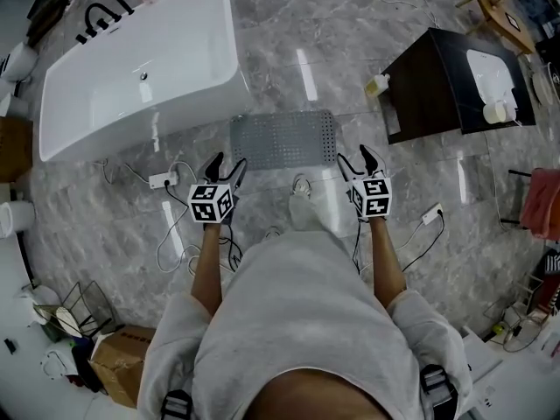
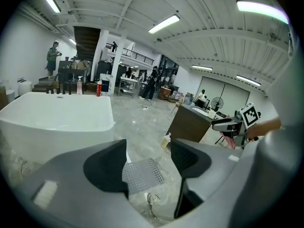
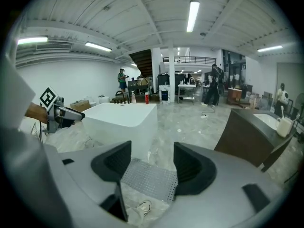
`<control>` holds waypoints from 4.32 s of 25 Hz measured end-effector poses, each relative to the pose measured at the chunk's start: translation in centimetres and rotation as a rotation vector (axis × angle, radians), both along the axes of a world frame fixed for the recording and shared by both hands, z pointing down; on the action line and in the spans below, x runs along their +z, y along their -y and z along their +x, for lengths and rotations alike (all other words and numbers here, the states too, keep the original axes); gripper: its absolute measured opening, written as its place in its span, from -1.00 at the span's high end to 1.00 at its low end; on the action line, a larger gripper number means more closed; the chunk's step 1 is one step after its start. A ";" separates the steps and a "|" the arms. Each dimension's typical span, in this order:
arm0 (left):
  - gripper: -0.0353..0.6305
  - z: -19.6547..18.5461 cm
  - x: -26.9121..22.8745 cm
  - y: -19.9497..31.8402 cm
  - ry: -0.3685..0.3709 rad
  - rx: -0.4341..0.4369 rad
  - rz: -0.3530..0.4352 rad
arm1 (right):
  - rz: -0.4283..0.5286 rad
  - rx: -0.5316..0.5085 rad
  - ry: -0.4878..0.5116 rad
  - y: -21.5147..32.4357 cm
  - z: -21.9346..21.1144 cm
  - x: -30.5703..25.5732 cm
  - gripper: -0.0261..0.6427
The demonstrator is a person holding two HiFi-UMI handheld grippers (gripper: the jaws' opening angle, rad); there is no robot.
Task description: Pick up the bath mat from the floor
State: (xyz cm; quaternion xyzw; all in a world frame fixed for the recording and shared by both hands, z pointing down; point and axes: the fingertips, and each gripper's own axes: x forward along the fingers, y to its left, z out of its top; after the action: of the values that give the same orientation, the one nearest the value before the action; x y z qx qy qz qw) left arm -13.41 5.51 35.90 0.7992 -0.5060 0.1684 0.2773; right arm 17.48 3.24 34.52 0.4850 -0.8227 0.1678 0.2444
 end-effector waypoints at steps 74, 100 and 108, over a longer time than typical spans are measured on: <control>-0.09 -4.8 37.0 4.9 0.042 -0.042 -0.375 | -0.369 0.000 -0.013 6.2 -0.8 38.1 0.04; -0.18 -4.8 54.8 3.6 0.047 -0.043 -0.460 | -0.524 0.065 -0.112 5.1 3.5 62.2 -0.06; -0.18 -3.7 58.2 4.0 0.048 0.002 -0.452 | -0.579 0.159 -0.143 6.0 6.2 69.8 -0.16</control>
State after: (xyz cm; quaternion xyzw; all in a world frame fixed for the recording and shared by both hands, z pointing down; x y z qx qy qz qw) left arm -17.16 1.47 94.10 0.7130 -0.4612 0.2965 0.4370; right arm 23.70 -2.77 104.32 0.4686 -0.6808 0.3794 0.4159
